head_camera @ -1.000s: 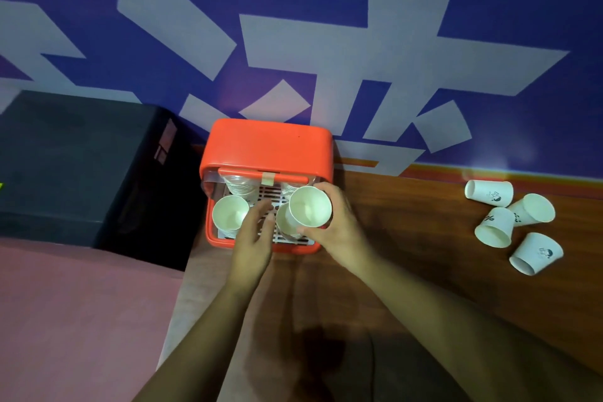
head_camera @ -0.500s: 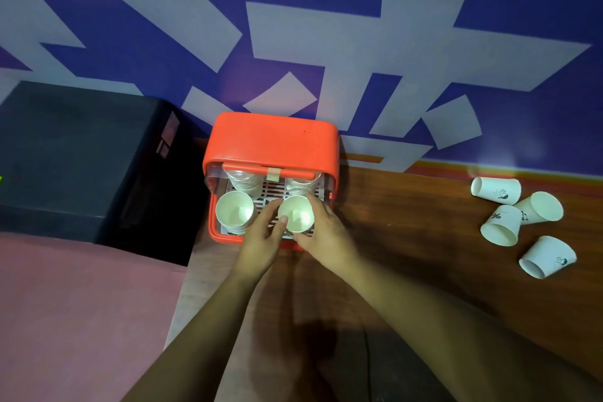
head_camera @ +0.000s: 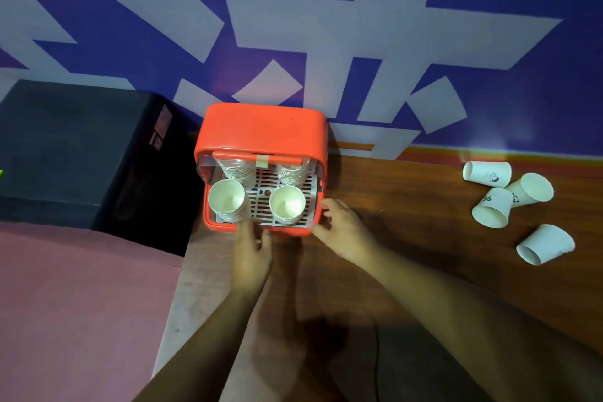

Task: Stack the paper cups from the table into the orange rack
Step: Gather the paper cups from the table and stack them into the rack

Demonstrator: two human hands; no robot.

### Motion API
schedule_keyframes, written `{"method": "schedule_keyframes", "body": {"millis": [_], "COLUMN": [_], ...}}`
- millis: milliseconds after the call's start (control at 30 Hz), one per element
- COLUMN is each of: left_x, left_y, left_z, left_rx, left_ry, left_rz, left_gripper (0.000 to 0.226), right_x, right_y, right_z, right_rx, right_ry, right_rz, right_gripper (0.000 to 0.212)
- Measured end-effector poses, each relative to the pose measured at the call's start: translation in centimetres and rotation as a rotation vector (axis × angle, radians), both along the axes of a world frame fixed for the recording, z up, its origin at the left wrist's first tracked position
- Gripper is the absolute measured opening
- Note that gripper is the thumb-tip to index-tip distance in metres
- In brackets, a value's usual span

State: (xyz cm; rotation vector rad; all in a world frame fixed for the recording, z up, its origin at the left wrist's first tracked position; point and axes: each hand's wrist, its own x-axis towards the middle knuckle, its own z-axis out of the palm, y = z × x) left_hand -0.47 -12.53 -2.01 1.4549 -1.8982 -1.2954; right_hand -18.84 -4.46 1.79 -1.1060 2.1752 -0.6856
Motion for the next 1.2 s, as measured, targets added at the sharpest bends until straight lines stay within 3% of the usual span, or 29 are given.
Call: {"method": "schedule_keyframes", "body": {"millis": [67,200,433,633,867,967,1100,1200], "left_x": [0.3,-3.7,-20.6,-34.5,-45.7,-48.2,-48.4,-47.5], "left_y": [2.4,5.5,10.9,17.1,21.4,22.1,22.6,23.1], "left_z": [0.3,0.3,2.6,2.7,-0.7,-2.2,-4.5,-4.4], "left_rx": [0.001,0.115,-0.052,-0.131,-0.177,-0.127,-0.082,-0.053], "left_ry": [-0.053,-0.164,-0.349,-0.343,-0.436,-0.527,-0.563,-0.566], "left_rz": [-0.048,-0.381,-0.772,-0.805,-0.74,-0.7,-0.746,-0.739], "left_gripper": [0.004,0.01,0.03,0.034,0.062,0.073,0.07,0.069], "right_x": [-2.1,-8.4,-20.0,-28.7,-34.6,-35.7,-36.0,-35.8], "right_y": [3.3,9.8,21.6,29.1,32.4,31.9,30.7,30.0], "right_z": [0.1,0.6,1.0,0.6,-3.6,-5.4,-6.7,-6.9], "right_rx": [0.017,0.191,0.33,0.387,0.552,0.52,0.468,0.368], "right_ry": [0.047,0.178,0.376,0.477,0.345,0.26,0.048,-0.068], "right_rz": [-0.006,-0.044,-0.165,-0.363,-0.522,-0.564,-0.697,-0.739], "right_gripper": [0.048,0.05,0.051,0.052,0.067,0.07,0.076,0.069]}}
